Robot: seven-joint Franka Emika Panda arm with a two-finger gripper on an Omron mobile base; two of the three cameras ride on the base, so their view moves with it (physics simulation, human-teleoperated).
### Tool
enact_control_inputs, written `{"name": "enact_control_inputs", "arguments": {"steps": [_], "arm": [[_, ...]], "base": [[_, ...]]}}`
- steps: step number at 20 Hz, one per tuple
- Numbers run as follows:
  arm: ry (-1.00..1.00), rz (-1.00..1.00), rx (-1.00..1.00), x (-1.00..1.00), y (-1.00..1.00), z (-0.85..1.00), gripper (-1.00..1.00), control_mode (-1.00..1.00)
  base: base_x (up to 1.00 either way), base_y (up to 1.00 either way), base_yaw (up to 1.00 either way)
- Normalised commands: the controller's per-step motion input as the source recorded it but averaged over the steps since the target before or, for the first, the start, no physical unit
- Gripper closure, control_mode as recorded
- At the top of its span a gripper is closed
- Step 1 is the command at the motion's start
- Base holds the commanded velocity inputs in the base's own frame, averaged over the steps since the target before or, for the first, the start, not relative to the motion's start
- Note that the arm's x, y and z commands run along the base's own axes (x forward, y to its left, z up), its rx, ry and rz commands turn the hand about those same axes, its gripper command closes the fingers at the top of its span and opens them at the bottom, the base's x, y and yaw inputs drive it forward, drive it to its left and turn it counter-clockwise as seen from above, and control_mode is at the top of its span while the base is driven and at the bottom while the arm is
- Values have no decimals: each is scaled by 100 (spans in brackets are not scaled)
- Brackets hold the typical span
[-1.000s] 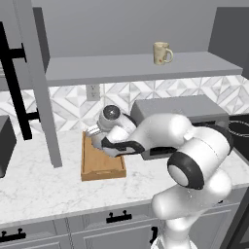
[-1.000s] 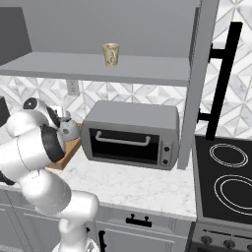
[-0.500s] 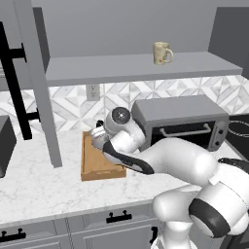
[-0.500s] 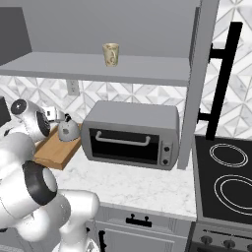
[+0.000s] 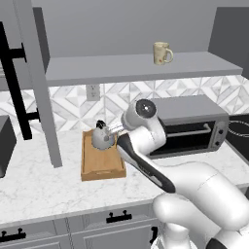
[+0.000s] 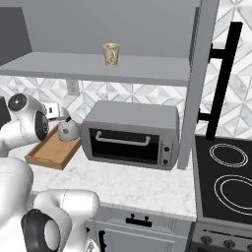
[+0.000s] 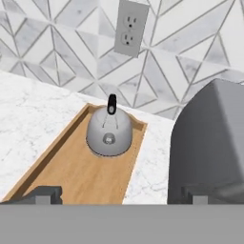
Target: Pick the kettle from the counter and place it on the tray. Then pick the mug from the cabinet and place it on the tray. Then close the cabinet doors.
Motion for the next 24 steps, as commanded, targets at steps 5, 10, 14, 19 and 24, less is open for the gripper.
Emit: {"name": "enact_control_inputs", "arguments": {"steps": [5,10,14,19,24], "arm": [[1,-2,0,-52,-36,49,-100,-100],[0,-3,0,-52,-29,33,-100,-100],[0,-1,0,-44,-30,31,-100,-100],[1,-1,0,-34,-35,15,-100,-100],[-14,0,0,-9,-43,43,-100,-100]], "base": [[0,0,0],[0,0,0],[0,0,0],[0,0,0],[0,0,0]]}}
